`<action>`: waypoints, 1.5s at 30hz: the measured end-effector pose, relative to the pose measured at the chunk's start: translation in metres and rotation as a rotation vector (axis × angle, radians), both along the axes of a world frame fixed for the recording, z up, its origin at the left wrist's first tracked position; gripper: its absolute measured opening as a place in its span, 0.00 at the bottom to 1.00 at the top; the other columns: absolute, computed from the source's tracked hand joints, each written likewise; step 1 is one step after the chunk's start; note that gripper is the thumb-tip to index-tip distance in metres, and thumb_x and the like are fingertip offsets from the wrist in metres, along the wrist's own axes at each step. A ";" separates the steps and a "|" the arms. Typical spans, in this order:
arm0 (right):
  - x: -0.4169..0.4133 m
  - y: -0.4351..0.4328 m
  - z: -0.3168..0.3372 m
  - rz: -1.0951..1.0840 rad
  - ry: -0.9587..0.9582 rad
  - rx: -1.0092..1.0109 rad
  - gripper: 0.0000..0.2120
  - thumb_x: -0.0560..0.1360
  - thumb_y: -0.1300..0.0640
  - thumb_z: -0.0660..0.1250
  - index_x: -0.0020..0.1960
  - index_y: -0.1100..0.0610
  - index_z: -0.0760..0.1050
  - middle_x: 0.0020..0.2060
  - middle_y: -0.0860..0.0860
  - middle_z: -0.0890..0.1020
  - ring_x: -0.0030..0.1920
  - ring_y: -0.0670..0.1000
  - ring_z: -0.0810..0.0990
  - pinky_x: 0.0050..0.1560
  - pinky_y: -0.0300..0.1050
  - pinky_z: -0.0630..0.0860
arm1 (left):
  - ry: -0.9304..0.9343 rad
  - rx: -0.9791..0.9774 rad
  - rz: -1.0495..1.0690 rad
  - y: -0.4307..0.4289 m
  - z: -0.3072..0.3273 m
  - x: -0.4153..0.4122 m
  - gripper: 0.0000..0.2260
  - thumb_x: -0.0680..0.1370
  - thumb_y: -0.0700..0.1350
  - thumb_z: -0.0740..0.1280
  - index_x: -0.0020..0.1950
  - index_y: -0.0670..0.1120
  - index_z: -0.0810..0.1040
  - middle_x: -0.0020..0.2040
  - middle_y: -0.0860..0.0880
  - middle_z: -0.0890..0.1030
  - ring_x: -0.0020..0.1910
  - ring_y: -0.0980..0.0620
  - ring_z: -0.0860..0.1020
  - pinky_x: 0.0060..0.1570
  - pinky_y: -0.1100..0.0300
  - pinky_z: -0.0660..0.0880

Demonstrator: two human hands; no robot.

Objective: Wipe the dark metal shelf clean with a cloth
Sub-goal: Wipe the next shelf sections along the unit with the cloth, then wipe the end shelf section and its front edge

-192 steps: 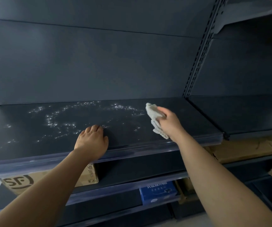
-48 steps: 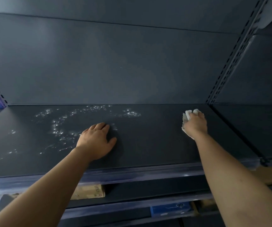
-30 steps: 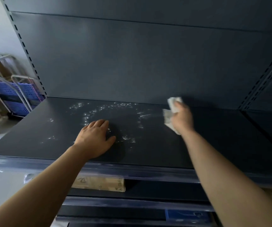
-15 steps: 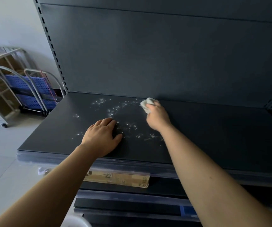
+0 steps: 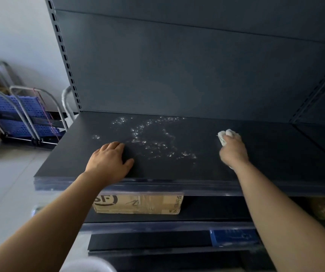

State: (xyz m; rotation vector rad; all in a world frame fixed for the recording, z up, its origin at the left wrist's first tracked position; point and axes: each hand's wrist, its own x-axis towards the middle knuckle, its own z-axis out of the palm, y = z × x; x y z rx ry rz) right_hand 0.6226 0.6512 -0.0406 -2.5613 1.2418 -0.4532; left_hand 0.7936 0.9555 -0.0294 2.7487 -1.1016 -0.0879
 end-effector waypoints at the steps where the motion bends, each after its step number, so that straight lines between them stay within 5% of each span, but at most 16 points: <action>1: 0.010 0.014 0.000 0.047 0.005 -0.025 0.17 0.64 0.72 0.55 0.49 0.60 0.72 0.54 0.54 0.73 0.61 0.59 0.70 0.52 0.44 0.69 | 0.004 -0.001 0.003 0.003 0.000 -0.001 0.25 0.78 0.59 0.57 0.71 0.46 0.66 0.72 0.48 0.67 0.71 0.46 0.64 0.69 0.52 0.62; 3: 0.033 0.046 -0.002 0.148 0.012 -0.057 0.16 0.62 0.71 0.55 0.46 0.59 0.72 0.53 0.54 0.74 0.60 0.58 0.69 0.54 0.43 0.67 | 0.005 -0.009 0.001 0.008 -0.003 -0.003 0.25 0.78 0.59 0.57 0.70 0.46 0.67 0.72 0.49 0.67 0.71 0.46 0.65 0.69 0.52 0.62; 7: 0.075 0.117 -0.006 0.346 -0.071 0.041 0.27 0.69 0.71 0.57 0.66 0.58 0.70 0.71 0.55 0.65 0.73 0.55 0.59 0.70 0.35 0.55 | 0.000 -0.028 -0.006 0.011 -0.007 -0.005 0.23 0.79 0.55 0.56 0.71 0.46 0.66 0.72 0.48 0.67 0.71 0.46 0.64 0.69 0.51 0.62; 12: 0.064 0.149 0.022 0.361 -0.246 0.261 0.27 0.75 0.72 0.53 0.73 0.59 0.63 0.71 0.49 0.65 0.74 0.50 0.62 0.63 0.24 0.59 | 0.006 -0.044 -0.013 0.012 -0.005 -0.006 0.22 0.79 0.53 0.56 0.71 0.45 0.67 0.72 0.47 0.68 0.71 0.45 0.65 0.69 0.51 0.62; 16: 0.012 0.090 0.027 0.111 -0.206 0.099 0.29 0.70 0.75 0.55 0.69 0.61 0.68 0.72 0.56 0.65 0.73 0.56 0.63 0.66 0.36 0.61 | -0.003 -0.041 -0.030 0.013 -0.007 -0.007 0.22 0.79 0.53 0.55 0.68 0.43 0.68 0.70 0.45 0.69 0.70 0.44 0.66 0.68 0.50 0.63; 19: -0.021 0.069 0.017 -0.064 -0.030 0.153 0.30 0.72 0.71 0.58 0.73 0.59 0.61 0.74 0.54 0.59 0.73 0.57 0.61 0.68 0.43 0.63 | -0.007 -0.041 -0.033 0.012 -0.007 -0.008 0.22 0.79 0.54 0.55 0.68 0.43 0.69 0.70 0.45 0.69 0.69 0.44 0.66 0.67 0.50 0.63; 22: -0.014 0.092 0.009 -0.004 0.021 0.126 0.30 0.71 0.70 0.58 0.71 0.55 0.60 0.74 0.56 0.57 0.72 0.59 0.61 0.66 0.48 0.65 | -0.007 -0.042 -0.036 0.012 -0.009 -0.008 0.22 0.78 0.54 0.55 0.68 0.43 0.68 0.71 0.45 0.68 0.70 0.44 0.65 0.68 0.50 0.63; 25: 0.013 0.124 0.011 0.164 -0.036 0.137 0.31 0.70 0.70 0.59 0.71 0.55 0.59 0.73 0.56 0.59 0.73 0.58 0.60 0.66 0.45 0.64 | -0.012 -0.047 -0.042 0.013 -0.010 -0.009 0.22 0.79 0.53 0.55 0.68 0.43 0.67 0.71 0.45 0.68 0.71 0.44 0.64 0.69 0.50 0.62; 29: 0.028 0.146 0.021 0.211 -0.322 0.484 0.34 0.75 0.68 0.55 0.77 0.48 0.51 0.75 0.50 0.60 0.72 0.52 0.64 0.61 0.39 0.62 | 0.000 -0.038 -0.051 0.014 -0.008 -0.008 0.22 0.79 0.53 0.54 0.69 0.43 0.67 0.72 0.45 0.66 0.72 0.45 0.63 0.71 0.50 0.60; 33: 0.012 0.125 0.026 0.076 -0.548 0.538 0.27 0.73 0.65 0.55 0.68 0.42 0.64 0.65 0.54 0.66 0.52 0.51 0.74 0.53 0.42 0.68 | -0.018 -0.038 -0.045 0.012 -0.006 -0.008 0.20 0.79 0.53 0.55 0.66 0.43 0.70 0.69 0.45 0.70 0.69 0.44 0.67 0.70 0.50 0.61; 36: -0.004 0.098 0.020 0.072 -0.436 0.483 0.23 0.72 0.64 0.54 0.59 0.43 0.72 0.61 0.55 0.74 0.53 0.53 0.77 0.50 0.44 0.73 | -0.044 -0.041 -0.058 0.003 -0.001 -0.014 0.19 0.80 0.53 0.55 0.65 0.44 0.71 0.68 0.46 0.72 0.68 0.45 0.68 0.69 0.51 0.61; 40: -0.011 0.075 0.019 0.065 -0.118 0.108 0.17 0.76 0.64 0.56 0.59 0.57 0.79 0.68 0.57 0.69 0.67 0.59 0.68 0.67 0.50 0.68 | -0.061 -0.059 -0.097 -0.021 0.007 -0.024 0.19 0.80 0.53 0.54 0.65 0.44 0.71 0.68 0.47 0.73 0.68 0.46 0.68 0.69 0.52 0.61; 43: -0.007 0.081 0.023 0.154 -0.005 0.051 0.19 0.77 0.49 0.55 0.45 0.62 0.78 0.53 0.56 0.78 0.60 0.59 0.71 0.59 0.48 0.69 | -0.064 -0.056 -0.112 -0.038 0.012 -0.029 0.20 0.80 0.53 0.53 0.67 0.44 0.71 0.69 0.47 0.72 0.69 0.46 0.68 0.69 0.52 0.61; 45: -0.006 0.082 0.019 0.199 0.019 0.112 0.24 0.73 0.39 0.56 0.49 0.59 0.77 0.49 0.53 0.79 0.56 0.56 0.72 0.56 0.48 0.71 | -0.067 -0.059 -0.118 -0.047 0.011 -0.031 0.20 0.80 0.53 0.54 0.66 0.44 0.72 0.68 0.47 0.73 0.68 0.45 0.68 0.69 0.52 0.61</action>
